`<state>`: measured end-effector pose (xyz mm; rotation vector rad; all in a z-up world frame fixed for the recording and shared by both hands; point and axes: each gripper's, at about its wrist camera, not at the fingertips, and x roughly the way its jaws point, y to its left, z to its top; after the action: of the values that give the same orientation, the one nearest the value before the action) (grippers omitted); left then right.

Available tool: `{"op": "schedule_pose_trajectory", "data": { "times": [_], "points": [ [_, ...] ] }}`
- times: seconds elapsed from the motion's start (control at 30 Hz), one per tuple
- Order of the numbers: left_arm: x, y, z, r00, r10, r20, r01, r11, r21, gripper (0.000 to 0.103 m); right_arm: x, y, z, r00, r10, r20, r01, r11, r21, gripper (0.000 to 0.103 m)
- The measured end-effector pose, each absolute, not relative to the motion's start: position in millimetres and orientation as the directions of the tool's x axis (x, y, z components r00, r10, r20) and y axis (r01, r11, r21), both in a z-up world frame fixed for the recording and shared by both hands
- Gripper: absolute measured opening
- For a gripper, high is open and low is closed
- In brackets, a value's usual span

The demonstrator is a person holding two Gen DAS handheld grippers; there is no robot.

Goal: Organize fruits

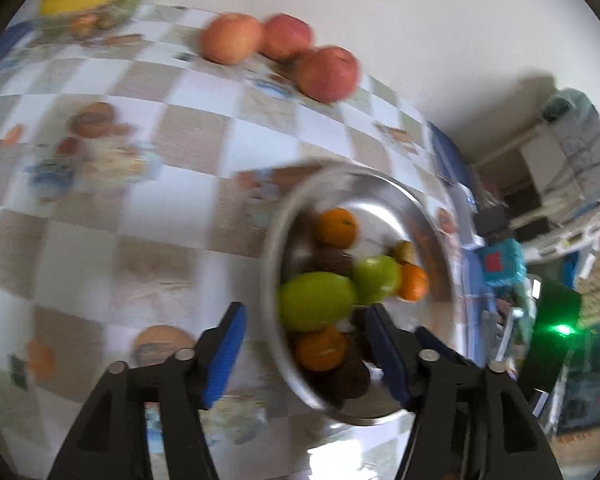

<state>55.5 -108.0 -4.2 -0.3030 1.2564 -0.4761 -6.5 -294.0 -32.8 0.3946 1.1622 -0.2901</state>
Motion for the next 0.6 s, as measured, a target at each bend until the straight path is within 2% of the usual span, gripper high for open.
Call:
{"op": "schedule_pose_trajectory", "data": {
  "times": [0.17, 0.23, 0.27, 0.3, 0.33, 0.6],
  "points": [
    [55, -73, -15, 0.263, -0.367, -0.892, 0.080, 0.930, -0.359, 0.084, -14, -282, -27, 0.388, -0.046, -0.921, 0.400, 0.908, 0.123, 0.071],
    [54, -59, -20, 0.280, -0.305, -0.910, 0.050, 0.951, -0.304, 0.098, -16, -277, -27, 0.392, -0.047, -0.919, 0.388, 0.914, 0.119, 0.073],
    [53, -53, -22, 0.293, -0.274, -0.916, 0.042, 0.961, -0.274, 0.102, -17, -275, -27, 0.395, -0.047, -0.918, 0.384, 0.916, 0.119, 0.082],
    [52, -50, -23, 0.305, -0.250, -0.919, 0.039, 0.967, -0.250, 0.103, -17, -272, -27, 0.399, -0.043, -0.916, 0.380, 0.917, 0.122, 0.093],
    [50, -46, -24, 0.317, -0.222, -0.922, 0.038, 0.974, -0.222, 0.103, -19, -270, -27, 0.407, -0.041, -0.912, 0.377, 0.918, 0.126, 0.094],
    [33, -41, -21, 0.371, -0.079, -0.925, 0.125, 0.992, -0.035, 0.103, -28, -263, -23, 0.429, -0.062, -0.901, 0.368, 0.923, 0.112, 0.094]
  ]
}}
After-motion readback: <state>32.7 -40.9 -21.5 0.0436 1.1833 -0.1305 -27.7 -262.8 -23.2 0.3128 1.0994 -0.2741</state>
